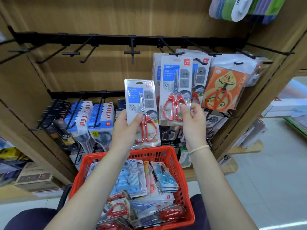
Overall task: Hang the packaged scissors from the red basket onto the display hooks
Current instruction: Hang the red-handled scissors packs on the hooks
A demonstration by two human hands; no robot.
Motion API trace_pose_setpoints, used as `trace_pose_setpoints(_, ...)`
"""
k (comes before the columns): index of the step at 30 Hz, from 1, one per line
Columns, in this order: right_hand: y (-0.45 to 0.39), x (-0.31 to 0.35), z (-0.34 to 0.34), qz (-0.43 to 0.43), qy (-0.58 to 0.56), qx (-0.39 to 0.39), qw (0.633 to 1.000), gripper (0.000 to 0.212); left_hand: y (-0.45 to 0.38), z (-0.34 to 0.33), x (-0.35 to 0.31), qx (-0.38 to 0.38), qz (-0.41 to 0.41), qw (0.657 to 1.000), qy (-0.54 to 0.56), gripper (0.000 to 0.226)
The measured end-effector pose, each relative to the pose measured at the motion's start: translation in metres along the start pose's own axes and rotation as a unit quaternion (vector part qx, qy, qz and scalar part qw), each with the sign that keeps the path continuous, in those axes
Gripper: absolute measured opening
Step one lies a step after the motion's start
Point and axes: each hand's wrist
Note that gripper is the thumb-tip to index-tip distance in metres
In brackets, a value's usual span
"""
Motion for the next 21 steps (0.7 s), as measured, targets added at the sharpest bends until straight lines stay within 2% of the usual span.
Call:
trace_pose_setpoints(6, 0.001, -0.002, -0.001, 0.012, 0.015, 0.002, 1.000, 0.016, 0.004, 0.001, 0.005, -0.003, 0.005, 1.000, 0.011, 0.016)
trace_pose_setpoints(16, -0.005, -0.002, -0.009, -0.002, 0.000, -0.029, 1.000, 0.021, 0.006, 0.006, 0.005, -0.016, 0.003, 0.999, 0.031, 0.018)
trace_pose_setpoints(21, -0.005, -0.013, -0.012, -0.075, -0.017, -0.021, 0.997, 0.037, 0.004, 0.009, 0.004, -0.020, -0.003, 0.999, 0.034, 0.018)
Point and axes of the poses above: each hand's wrist, its own y-axis away from the middle knuckle, its own z-axis out of the back of the hand, x = y × z, and after that the axes turned 3 degrees about -y, right-handed
